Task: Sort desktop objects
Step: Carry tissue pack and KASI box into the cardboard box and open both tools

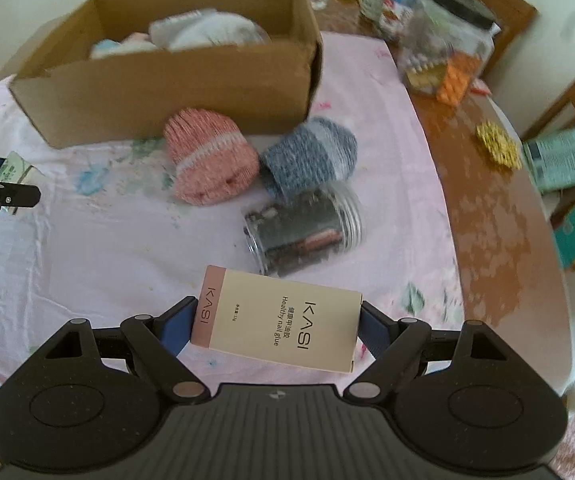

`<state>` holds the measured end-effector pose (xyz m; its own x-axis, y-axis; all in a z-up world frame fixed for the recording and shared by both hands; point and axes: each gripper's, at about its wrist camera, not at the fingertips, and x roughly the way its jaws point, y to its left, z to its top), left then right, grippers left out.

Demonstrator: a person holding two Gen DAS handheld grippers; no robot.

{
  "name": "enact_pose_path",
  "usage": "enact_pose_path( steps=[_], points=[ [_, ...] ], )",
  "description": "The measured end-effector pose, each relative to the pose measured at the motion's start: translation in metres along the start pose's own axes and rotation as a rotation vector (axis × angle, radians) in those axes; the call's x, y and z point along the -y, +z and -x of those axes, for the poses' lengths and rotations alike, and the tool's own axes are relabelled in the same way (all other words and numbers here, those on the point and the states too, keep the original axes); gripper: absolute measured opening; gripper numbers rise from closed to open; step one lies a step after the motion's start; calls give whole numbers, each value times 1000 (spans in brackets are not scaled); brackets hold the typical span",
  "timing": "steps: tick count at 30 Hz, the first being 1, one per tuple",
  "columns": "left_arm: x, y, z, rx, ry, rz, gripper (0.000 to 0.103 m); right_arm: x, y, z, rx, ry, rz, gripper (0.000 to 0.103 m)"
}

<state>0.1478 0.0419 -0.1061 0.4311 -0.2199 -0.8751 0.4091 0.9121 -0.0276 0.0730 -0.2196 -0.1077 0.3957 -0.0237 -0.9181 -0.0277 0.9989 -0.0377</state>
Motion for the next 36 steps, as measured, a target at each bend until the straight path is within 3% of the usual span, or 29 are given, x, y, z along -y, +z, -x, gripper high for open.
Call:
enact_pose_path(
  steps=[11, 23, 24, 26, 27, 36],
  points=[
    [12, 46, 38, 112, -28, -44, 65, -5, 51, 28, 142, 31, 148, 87],
    [-1, 97, 33, 185, 11, -26, 65, -11, 106, 30, 211, 40, 251, 87],
    [-2, 99, 31, 185, 14, -21, 66, -12, 109, 29, 213, 39, 256, 87],
    [-5, 103, 27, 185, 19, -13, 86, -14, 116, 28, 214, 40, 266, 87],
    [-7, 103, 25, 190, 25, -4, 89, -14, 119, 27, 216, 41, 272, 87],
    [-14, 91, 17, 168, -6, 7, 90, -21, 155, 15, 241, 43, 334, 87]
  ],
)
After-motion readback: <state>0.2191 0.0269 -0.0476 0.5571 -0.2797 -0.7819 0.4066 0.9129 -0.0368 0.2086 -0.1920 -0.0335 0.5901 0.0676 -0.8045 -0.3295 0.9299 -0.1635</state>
